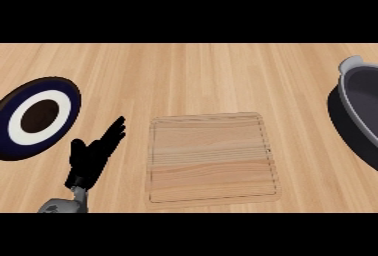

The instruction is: Pick the sweet potato from the cutting board and place it in the pot

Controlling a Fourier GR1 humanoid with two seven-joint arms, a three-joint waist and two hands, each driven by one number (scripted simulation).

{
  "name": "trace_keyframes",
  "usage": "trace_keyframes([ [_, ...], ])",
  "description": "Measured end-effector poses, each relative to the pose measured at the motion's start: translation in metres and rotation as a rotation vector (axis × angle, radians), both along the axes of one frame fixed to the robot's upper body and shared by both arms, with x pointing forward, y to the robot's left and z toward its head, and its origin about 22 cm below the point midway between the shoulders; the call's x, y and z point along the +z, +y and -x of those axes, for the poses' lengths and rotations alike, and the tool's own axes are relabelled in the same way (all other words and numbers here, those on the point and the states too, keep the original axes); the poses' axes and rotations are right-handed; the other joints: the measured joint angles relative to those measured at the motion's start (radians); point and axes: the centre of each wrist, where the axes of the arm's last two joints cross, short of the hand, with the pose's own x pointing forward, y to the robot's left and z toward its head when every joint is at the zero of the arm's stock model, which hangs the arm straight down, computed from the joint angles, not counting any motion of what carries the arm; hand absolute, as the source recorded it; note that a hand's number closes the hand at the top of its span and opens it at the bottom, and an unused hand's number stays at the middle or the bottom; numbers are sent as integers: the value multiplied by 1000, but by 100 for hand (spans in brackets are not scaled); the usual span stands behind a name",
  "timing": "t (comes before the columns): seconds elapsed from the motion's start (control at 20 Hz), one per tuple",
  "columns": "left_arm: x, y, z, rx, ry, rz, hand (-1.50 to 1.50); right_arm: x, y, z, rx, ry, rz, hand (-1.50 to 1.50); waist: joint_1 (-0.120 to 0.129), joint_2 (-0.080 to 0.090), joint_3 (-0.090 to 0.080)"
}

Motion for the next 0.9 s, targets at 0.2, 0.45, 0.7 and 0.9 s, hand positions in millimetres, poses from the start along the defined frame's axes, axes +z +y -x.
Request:
trace_keyframes([
  [0.2,0,1,-6,-11,0,-6,0,37,-9,-15,-14,32,42,150,12,3,-1],
  [0.45,-1,-10,-10,-25,-2,-1,0,87,-14,-50,-28,85,84,150,24,4,-1],
  [0.7,1,-11,-13,-36,-4,0,0,113,-5,-96,-17,187,118,150,35,6,-1],
  [0.9,4,-11,-13,-50,-5,-1,0,119,-2,-129,-13,280,140,150,44,7,0],
])
